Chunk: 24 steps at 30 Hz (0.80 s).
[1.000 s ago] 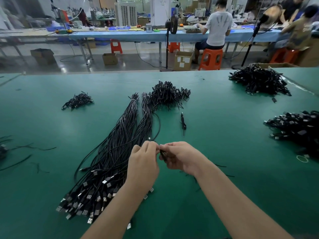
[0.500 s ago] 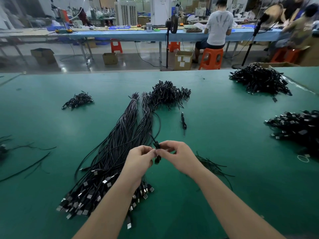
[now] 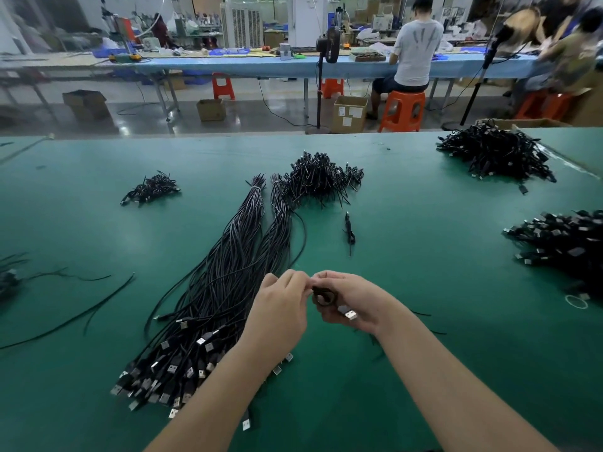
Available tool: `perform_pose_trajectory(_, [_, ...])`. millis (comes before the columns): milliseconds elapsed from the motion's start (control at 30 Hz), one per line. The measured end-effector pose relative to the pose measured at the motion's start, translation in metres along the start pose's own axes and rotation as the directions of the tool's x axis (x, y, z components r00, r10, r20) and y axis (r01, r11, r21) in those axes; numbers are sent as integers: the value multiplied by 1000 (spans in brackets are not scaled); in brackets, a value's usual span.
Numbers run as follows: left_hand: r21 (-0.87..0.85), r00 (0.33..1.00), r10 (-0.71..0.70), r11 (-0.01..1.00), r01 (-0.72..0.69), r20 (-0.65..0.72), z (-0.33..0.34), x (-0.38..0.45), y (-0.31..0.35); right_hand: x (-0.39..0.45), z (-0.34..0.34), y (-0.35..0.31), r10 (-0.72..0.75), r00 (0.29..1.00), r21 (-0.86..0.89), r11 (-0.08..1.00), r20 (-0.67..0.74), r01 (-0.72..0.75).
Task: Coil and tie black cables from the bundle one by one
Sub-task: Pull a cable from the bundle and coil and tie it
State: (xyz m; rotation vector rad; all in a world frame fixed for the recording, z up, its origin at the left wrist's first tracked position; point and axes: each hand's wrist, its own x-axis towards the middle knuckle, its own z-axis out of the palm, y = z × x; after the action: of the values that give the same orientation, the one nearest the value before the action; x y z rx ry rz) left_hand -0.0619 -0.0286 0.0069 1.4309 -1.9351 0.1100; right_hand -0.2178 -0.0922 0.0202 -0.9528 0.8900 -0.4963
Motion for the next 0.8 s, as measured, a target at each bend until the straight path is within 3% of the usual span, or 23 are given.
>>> perform_pose_trajectory(67, [-147, 981, -193, 969, 196, 33, -1, -1, -1, 2, 0, 1, -65, 998, -88, 994, -8, 64])
perform_pose_trajectory(167, [-354, 841, -527, 769, 533, 120, 0, 3, -6, 4, 2, -1, -205, 975, -257, 950, -89, 176])
perform_pose_trajectory(233, [-484, 668, -700, 506, 714, 254, 1, 10, -12, 4, 2, 0, -334, 938, -494, 833, -90, 249])
perform_pose_trajectory(300, [-590, 506, -735, 179, 787, 452, 2, 12, -17, 1, 3, 1, -403, 915, -659, 695, -26, 287])
perform_pose_trajectory(367, [-614, 460, -682, 20, 789, 569, 2, 10, -18, -1, 7, 2, -424, 905, -701, 648, -8, 298])
perform_pose_trajectory(433, [-627, 488, -660, 33, 779, 571, 4, 8, -18, 2, 9, 3, -463, 886, -700, 638, -17, 320])
perform_pose_trajectory(533, [-620, 554, -652, 161, 768, 517, 7, 5, -17, 2, 12, 2, -498, 867, -679, 646, -27, 349])
perform_pose_trajectory(700, [-595, 577, -677, 249, 764, 457, 9, 3, -15, -1, 15, 6, -530, 847, -659, 649, -31, 382])
perform_pose_trajectory(800, [-462, 693, -659, 537, 706, 292, 6, 4, -11, 2, 14, 7, -502, 861, -678, 660, -78, 323])
